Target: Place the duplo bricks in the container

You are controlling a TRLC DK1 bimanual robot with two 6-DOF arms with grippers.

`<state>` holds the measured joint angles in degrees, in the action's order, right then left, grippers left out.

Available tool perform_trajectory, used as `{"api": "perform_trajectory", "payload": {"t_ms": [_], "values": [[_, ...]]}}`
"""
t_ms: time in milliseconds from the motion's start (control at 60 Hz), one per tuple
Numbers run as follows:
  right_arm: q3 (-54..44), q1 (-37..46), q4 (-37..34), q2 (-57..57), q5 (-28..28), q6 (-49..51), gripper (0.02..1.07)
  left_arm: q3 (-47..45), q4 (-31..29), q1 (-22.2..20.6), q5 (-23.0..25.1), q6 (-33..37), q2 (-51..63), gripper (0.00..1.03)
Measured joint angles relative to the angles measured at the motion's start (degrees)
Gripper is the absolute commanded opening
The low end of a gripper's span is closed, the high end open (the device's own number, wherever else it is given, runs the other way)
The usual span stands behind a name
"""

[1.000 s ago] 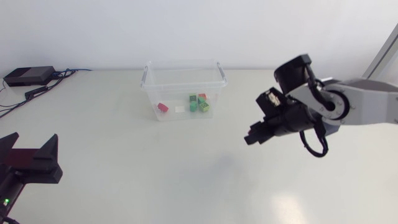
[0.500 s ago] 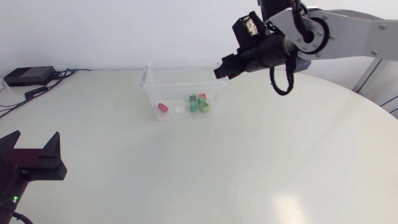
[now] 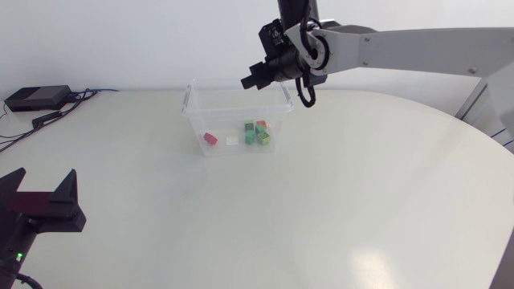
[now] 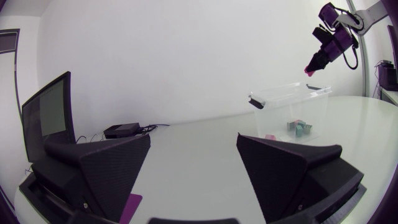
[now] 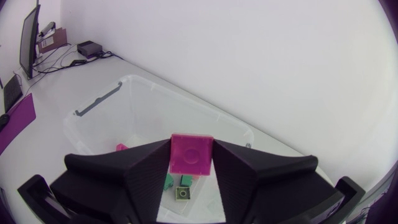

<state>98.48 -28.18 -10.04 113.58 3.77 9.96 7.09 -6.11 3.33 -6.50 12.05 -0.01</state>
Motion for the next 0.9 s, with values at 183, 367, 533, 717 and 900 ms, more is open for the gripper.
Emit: {"api": "perform_trajectory", "payload": {"t_ms": [183, 367, 533, 717, 900], "values": [[-1.66, 0.17, 3.34, -0.15, 1.33, 0.44, 1.03, 0.00, 0.02, 0.00, 0.00, 0.00, 0.00, 0.98], [-14.53, 1.22, 10.51, -13.75, 4.70, 0.85, 1.03, -0.11, 0.11, 0.00, 0.00, 0.00, 0.00, 0.98], [-30.18, 2.95, 18.08, -30.84, 8.63, 3.08, 1.03, -1.07, 0.90, -0.02, 0.00, 0.00, 0.00, 0.98], [-46.36, 5.57, 21.92, -46.18, 10.32, 3.41, 1.03, -1.95, 1.62, -0.02, -0.02, -0.24, 0.00, 0.98], [-60.00, 8.59, 24.02, -58.25, 11.08, 3.39, 1.03, -3.10, 2.01, -0.02, -0.02, -0.72, 0.00, 0.98]]}}
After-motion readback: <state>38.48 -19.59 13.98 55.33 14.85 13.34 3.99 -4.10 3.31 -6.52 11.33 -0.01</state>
